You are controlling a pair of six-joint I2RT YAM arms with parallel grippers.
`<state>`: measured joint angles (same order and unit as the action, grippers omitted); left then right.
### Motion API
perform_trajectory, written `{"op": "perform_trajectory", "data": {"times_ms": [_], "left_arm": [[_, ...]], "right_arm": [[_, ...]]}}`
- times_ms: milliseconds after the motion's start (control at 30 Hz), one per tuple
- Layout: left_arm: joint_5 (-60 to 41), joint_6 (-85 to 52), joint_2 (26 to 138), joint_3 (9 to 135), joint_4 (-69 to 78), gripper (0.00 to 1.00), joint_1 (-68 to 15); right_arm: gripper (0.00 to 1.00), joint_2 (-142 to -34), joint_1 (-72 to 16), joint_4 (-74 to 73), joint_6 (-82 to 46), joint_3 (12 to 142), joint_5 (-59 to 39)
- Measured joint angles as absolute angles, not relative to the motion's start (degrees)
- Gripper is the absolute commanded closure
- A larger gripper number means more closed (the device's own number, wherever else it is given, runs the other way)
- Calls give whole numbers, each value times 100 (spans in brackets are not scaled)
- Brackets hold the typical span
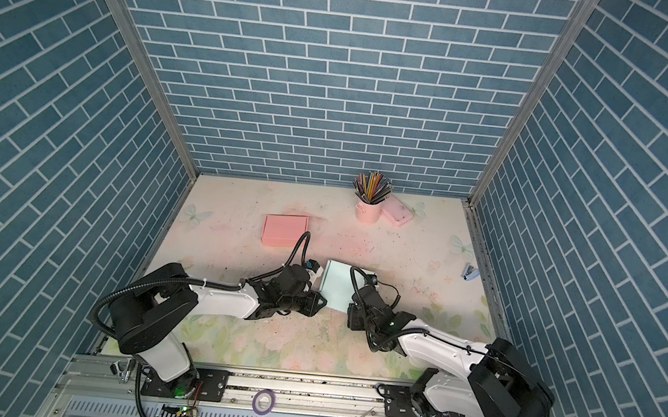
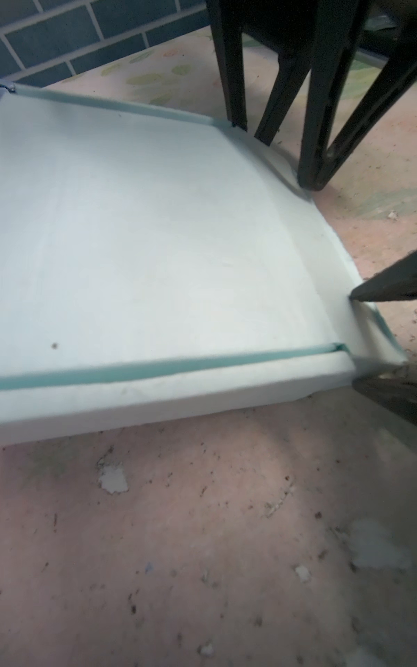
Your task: Fold the paper box
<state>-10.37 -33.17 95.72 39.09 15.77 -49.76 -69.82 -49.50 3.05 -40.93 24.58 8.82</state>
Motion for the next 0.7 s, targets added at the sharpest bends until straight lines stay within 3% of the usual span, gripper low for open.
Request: {"op": "perform_trajectory", "data": {"times_ms": [100,333,533,700], "left_arm": [[-1039,-3308,9568,3905,1625,59,-4971],[-1138,-3070,9002,3874,1186,32,-4947],[-1284,-2716,8455,4077,360,29,-4648],[-1326,-2283,8702,4934,-134,26,-4357]], "right_arm": [[39,-6991,-4917,266,-4045,2460,882],[38,-6973,-4860,255,-3999,2515,882],[39,-6958,-4737,244,-3999,2523,867],[39,-6958,-4650,224,-3990,2523,827]]}}
